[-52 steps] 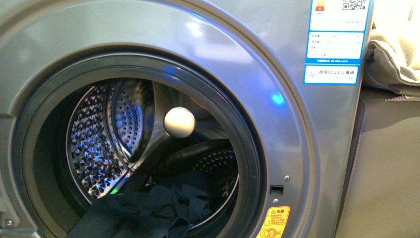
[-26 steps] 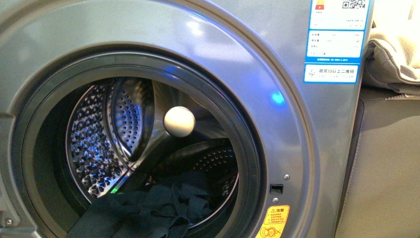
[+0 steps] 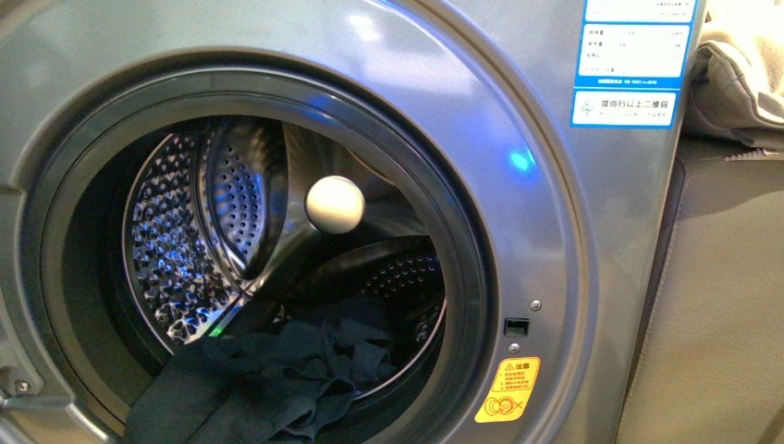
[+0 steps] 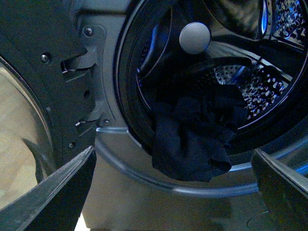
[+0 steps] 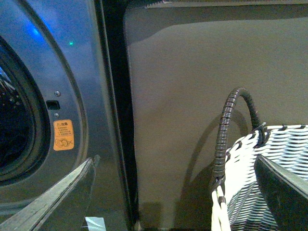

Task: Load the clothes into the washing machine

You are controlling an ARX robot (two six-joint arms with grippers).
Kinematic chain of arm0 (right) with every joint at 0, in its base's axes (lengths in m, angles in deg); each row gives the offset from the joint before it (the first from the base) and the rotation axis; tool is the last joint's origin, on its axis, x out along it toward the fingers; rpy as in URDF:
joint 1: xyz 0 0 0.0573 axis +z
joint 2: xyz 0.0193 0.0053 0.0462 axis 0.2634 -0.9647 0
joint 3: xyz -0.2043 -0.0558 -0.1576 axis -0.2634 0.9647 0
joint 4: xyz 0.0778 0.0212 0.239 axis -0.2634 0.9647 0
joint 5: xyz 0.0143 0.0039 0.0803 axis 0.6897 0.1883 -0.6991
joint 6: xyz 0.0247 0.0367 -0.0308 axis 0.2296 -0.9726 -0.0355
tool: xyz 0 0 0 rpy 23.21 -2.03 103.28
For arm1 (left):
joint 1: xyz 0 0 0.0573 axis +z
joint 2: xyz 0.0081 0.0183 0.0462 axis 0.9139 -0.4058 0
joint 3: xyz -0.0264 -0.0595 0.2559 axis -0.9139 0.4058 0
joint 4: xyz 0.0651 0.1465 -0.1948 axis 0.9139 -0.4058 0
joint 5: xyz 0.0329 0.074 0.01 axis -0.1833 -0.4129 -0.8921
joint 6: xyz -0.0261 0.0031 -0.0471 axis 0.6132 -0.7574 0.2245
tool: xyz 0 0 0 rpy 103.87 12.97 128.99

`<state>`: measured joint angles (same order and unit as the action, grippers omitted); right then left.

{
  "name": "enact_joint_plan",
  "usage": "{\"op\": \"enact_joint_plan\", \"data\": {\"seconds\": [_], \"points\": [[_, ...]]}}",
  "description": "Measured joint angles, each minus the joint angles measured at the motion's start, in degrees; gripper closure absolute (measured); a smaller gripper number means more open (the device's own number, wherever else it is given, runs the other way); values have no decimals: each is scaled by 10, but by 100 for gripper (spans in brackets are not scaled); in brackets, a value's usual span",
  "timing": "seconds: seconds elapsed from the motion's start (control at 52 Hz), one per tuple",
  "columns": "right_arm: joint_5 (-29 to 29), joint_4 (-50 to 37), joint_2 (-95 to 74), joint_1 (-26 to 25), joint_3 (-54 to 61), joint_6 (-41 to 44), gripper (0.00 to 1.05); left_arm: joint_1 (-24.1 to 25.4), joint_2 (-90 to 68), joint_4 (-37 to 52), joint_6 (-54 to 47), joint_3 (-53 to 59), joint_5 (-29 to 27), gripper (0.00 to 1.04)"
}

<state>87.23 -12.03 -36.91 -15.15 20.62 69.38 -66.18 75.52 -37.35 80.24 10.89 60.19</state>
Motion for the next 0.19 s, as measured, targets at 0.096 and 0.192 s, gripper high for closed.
{"op": "enact_joint_plan", "data": {"seconds": [0.096,0.192], "points": [[0,0,0,0,0,0,7,0,0,0,0,0,0,7],[0,0,0,0,0,0,7,0,0,0,0,0,0,7]]}}
